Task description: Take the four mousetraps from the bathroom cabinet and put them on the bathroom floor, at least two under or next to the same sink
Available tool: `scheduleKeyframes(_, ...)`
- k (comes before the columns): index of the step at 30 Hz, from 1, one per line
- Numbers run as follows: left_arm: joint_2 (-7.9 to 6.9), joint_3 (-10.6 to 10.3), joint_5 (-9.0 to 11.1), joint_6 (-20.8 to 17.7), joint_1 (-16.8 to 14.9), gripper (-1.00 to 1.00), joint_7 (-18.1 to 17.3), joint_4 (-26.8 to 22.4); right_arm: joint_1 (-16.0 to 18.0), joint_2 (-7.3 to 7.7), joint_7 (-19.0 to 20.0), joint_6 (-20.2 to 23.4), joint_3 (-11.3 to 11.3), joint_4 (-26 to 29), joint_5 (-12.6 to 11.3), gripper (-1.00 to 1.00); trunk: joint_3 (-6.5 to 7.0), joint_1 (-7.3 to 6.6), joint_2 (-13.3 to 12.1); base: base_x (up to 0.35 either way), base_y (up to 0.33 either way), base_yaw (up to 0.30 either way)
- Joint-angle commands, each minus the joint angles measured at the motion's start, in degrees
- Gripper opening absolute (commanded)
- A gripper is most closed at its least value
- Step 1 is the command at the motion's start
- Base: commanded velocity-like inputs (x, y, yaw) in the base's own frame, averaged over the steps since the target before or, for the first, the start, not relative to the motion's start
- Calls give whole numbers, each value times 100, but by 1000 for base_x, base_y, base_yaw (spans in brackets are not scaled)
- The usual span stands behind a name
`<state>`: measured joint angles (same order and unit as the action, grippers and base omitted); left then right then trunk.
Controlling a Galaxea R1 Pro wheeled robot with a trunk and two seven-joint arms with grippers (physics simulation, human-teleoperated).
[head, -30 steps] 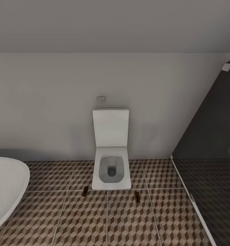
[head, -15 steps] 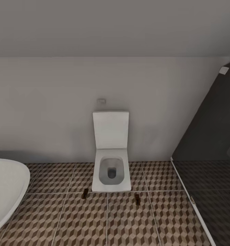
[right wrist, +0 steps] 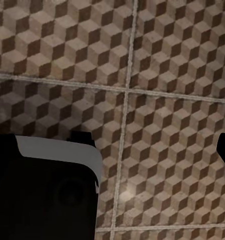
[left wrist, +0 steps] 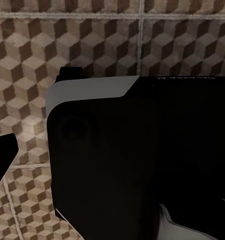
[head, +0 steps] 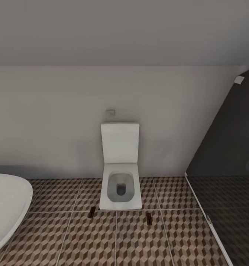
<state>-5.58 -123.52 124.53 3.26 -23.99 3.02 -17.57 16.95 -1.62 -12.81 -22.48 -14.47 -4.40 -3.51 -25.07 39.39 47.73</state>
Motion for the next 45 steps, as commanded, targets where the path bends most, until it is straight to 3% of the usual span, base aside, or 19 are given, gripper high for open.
scheduleKeyframes(1,-4,-43,36,34,-10,100,32,-27,10,-5,-15,-37,-47,-26,-36,100,3,1,5,0,0,0)
scheduleKeyframes(45,-4,-47,36,34,-12,100,32,-33,7,-5,-15,-37,-47,-26,-36,100,405,1,5,0,0,0)
